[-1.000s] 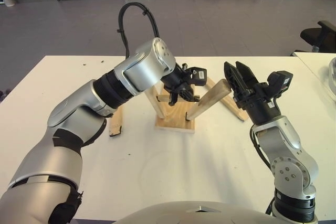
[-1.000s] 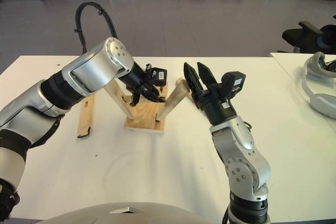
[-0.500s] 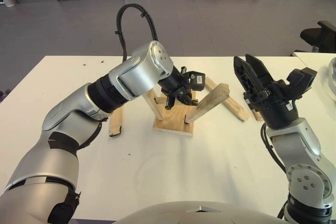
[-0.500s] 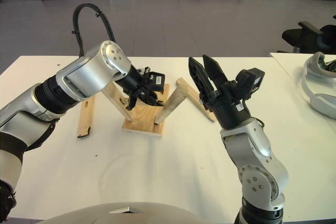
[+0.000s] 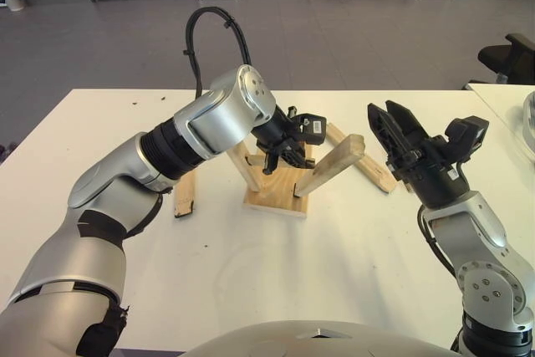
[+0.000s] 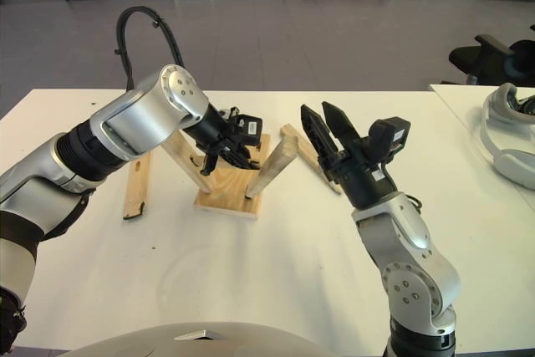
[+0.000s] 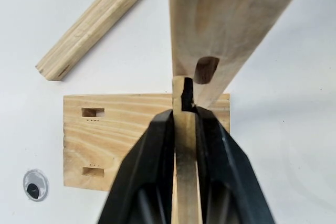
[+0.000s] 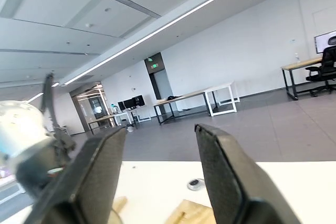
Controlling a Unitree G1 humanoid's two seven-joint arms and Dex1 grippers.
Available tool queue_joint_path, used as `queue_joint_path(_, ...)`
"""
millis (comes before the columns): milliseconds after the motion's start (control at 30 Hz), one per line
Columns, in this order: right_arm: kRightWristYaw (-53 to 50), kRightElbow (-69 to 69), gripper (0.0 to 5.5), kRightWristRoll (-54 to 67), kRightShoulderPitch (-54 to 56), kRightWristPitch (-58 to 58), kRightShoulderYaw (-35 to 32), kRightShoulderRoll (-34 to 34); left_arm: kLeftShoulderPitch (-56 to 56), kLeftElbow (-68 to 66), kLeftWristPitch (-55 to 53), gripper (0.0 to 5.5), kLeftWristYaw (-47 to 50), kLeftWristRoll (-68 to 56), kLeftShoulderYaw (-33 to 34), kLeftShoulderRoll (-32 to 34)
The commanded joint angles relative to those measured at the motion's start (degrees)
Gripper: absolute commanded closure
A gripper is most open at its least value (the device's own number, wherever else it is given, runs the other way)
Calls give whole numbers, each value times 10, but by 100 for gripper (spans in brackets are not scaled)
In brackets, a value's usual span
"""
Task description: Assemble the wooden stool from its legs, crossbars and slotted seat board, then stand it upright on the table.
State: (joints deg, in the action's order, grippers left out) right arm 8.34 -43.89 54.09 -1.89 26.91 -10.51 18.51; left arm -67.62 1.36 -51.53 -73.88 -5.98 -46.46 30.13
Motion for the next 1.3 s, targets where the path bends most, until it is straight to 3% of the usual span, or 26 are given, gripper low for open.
queue_joint_path(33, 9, -12, 303, 0, 1, 8, 24, 6, 12, -9, 3, 510, -8, 8, -3, -3)
queue_joint_path(467, 17, 21, 303, -92, -20, 37, 79, 44, 31, 32, 37, 510, -25, 15, -9, 24)
queue_joint_path(1100, 17, 32, 303, -99, 5, 24, 87, 20, 74, 8, 130, 510, -34, 83, -34, 19)
queue_joint_path(1133, 17, 32, 303, -99, 5, 24, 89, 19, 74, 4, 131, 472, -31, 86, -32, 14)
queue_joint_path(1300, 17, 32, 303, -103, 6, 23, 95, 12, 63, 14, 107, 406, -29, 84, -4, -13)
